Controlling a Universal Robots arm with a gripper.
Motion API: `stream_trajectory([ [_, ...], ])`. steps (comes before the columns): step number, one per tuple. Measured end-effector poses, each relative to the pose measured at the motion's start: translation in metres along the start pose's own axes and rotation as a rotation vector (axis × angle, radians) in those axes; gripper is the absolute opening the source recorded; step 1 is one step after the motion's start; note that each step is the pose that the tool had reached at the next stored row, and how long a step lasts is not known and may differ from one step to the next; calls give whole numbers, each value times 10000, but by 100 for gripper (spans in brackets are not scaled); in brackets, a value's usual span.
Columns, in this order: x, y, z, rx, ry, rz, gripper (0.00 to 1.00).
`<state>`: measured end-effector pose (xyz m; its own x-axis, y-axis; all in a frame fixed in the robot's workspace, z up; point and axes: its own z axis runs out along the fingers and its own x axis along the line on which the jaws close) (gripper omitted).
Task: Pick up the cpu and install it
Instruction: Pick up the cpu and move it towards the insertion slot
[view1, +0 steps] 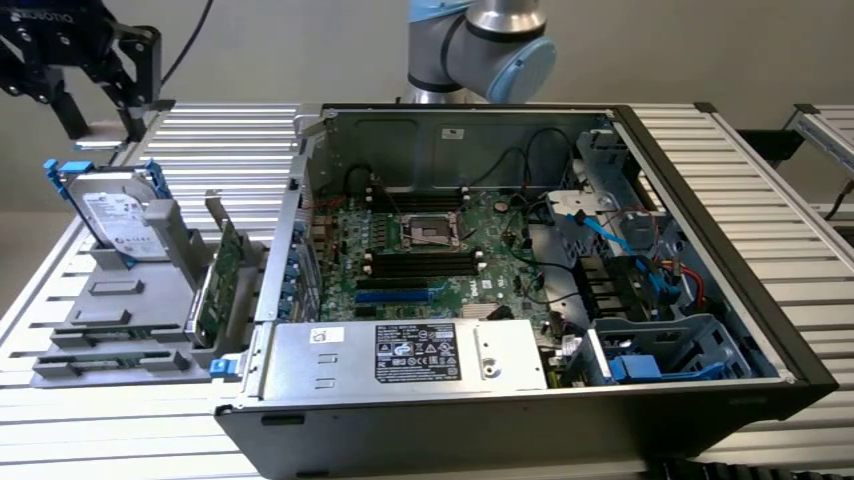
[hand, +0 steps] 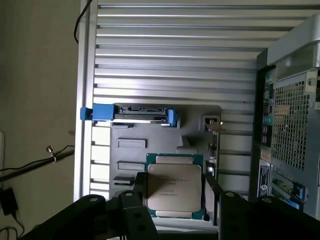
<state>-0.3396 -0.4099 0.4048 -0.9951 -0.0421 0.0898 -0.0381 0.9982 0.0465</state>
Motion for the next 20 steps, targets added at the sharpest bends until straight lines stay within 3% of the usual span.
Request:
stream_trajectory([
  [20, -686, 216, -51, -3, 108, 5, 54],
])
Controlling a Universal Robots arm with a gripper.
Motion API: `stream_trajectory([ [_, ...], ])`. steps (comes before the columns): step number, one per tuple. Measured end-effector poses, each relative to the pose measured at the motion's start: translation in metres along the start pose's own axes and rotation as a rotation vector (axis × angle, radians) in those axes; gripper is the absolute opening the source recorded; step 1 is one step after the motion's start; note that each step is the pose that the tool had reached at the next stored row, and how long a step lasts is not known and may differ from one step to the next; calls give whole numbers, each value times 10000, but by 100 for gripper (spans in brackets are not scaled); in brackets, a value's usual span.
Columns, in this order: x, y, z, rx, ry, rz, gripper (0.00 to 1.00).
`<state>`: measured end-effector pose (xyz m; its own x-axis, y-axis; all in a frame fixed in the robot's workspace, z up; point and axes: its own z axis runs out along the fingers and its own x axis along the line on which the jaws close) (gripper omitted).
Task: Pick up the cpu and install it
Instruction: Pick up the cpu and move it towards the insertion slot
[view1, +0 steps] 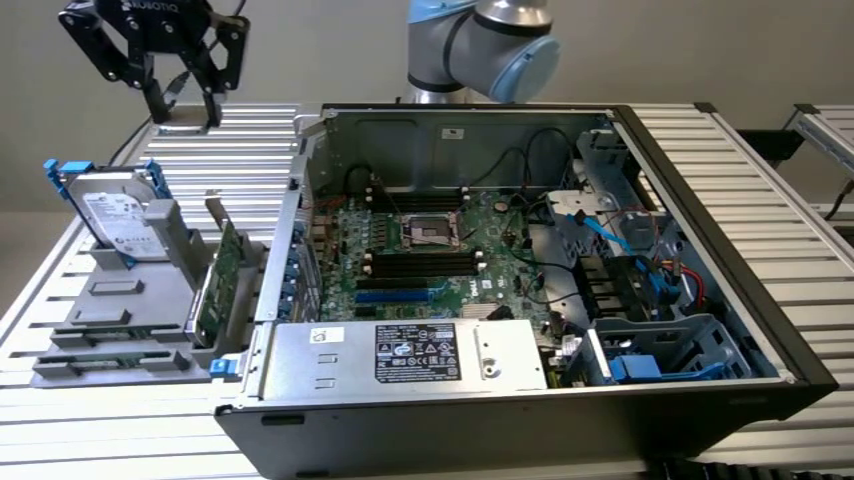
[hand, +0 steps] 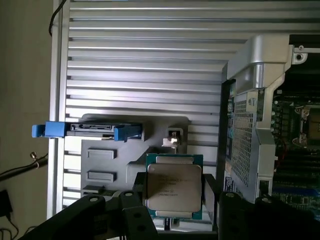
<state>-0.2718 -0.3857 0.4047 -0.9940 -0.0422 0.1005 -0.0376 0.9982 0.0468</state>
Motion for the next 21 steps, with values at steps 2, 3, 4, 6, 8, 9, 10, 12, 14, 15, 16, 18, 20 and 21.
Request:
stream_trajectory([
  [2, -72, 18, -7, 0, 13, 0, 54],
  [3, -108, 27, -10, 0, 20, 0, 54],
  [4, -145, 35, -13, -1, 26, 1, 54],
  [6, -222, 50, -20, -2, 39, 2, 54],
  [8, -305, 62, -28, -2, 55, 3, 54],
  [9, -348, 66, -32, -2, 64, 2, 54],
  [10, -390, 71, -35, -3, 72, 2, 54],
  [12, -473, 80, -43, -3, 89, 5, 54],
  [14, -562, 89, -51, -4, 107, 4, 54],
  [15, -604, 93, -55, -5, 114, 4, 54],
  [16, -645, 97, -59, -5, 122, 6, 54],
  [18, -728, 105, -66, -6, 138, 6, 54],
  [20, -813, 113, -74, -6, 152, 6, 54],
  [21, -854, 117, -78, -6, 159, 8, 54],
])
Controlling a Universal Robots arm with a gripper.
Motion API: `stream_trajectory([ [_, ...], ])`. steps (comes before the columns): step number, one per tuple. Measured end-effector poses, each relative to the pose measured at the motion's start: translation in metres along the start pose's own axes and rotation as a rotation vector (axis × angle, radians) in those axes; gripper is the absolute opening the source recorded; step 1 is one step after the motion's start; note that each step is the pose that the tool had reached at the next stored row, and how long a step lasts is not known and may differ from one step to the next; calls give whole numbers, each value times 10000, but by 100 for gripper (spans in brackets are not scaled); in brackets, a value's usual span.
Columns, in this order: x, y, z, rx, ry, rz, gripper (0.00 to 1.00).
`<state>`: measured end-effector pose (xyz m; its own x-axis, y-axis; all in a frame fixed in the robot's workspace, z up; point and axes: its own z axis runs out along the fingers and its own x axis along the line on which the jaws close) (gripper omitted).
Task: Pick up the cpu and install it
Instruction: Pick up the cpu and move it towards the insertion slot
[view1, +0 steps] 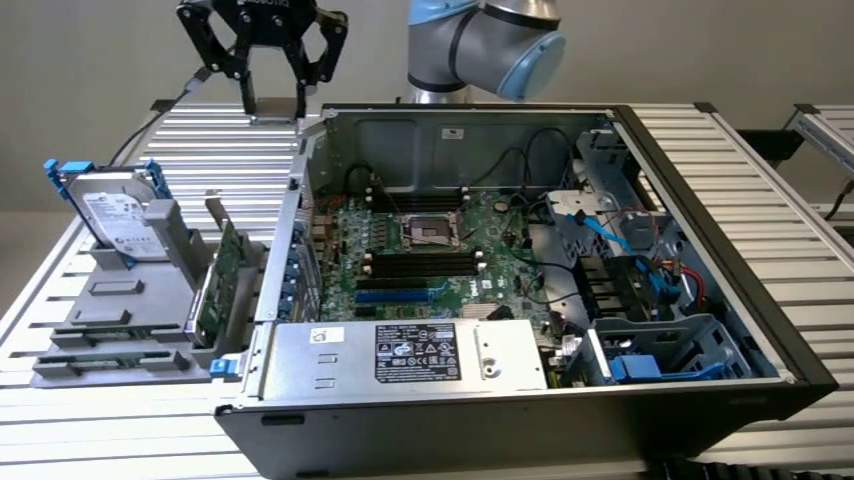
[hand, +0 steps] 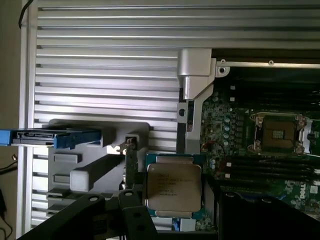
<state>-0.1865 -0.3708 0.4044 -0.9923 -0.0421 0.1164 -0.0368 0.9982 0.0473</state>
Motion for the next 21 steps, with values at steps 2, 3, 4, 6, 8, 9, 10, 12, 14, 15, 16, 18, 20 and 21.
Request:
stream_trajectory([
  [2, -85, 6, -9, -1, 13, 0, 54],
  [3, -129, 9, -14, -1, 20, -1, 54],
  [4, -173, 12, -19, -1, 26, 0, 54],
  [6, -266, 18, -29, -2, 36, 0, 54],
  [8, -355, 23, -39, -2, 45, 2, 54],
  [9, -400, 25, -44, -2, 49, 2, 54],
  [10, -445, 27, -49, -2, 53, 1, 54],
  [12, -534, 32, -59, -3, 61, 3, 54],
  [14, -629, 37, -69, -2, 68, 1, 54],
  [15, -673, 41, -74, -3, 69, 3, 54],
  [16, -718, 45, -78, -3, 69, 2, 54],
  [18, -808, 54, -88, -3, 70, 2, 54],
  [20, -885, 65, -93, -3, 69, 2, 54],
  [21, -914, 70, -96, -2, 70, 0, 54],
])
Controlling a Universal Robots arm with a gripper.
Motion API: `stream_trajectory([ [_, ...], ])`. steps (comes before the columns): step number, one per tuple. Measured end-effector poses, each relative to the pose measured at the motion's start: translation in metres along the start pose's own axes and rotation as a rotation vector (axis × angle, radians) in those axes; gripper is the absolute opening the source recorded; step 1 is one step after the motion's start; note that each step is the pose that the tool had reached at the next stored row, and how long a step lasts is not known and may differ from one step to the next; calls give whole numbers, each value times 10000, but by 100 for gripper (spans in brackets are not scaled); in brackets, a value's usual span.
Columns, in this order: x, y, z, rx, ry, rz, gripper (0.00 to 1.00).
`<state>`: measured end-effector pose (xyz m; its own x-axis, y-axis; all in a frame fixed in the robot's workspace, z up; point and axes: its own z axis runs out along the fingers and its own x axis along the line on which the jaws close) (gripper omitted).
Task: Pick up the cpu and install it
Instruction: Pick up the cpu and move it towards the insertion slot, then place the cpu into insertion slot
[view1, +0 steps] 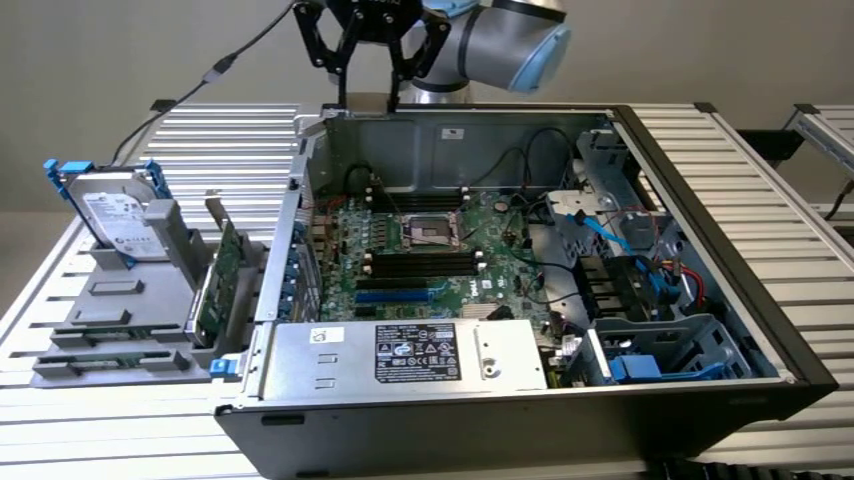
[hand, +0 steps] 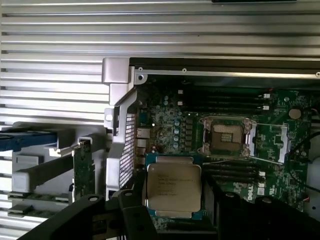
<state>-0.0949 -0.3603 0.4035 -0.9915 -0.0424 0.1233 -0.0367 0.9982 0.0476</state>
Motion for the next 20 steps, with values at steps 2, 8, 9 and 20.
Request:
stream_trajectory([
  [2, -45, 12, -1, 0, -2, -2, 54],
  [8, -112, 32, 11, 4, -187, -39, 54],
  [9, -122, 35, 13, 3, -233, -48, 54],
  [20, -360, 100, 33, 6, -402, -65, 54],
])
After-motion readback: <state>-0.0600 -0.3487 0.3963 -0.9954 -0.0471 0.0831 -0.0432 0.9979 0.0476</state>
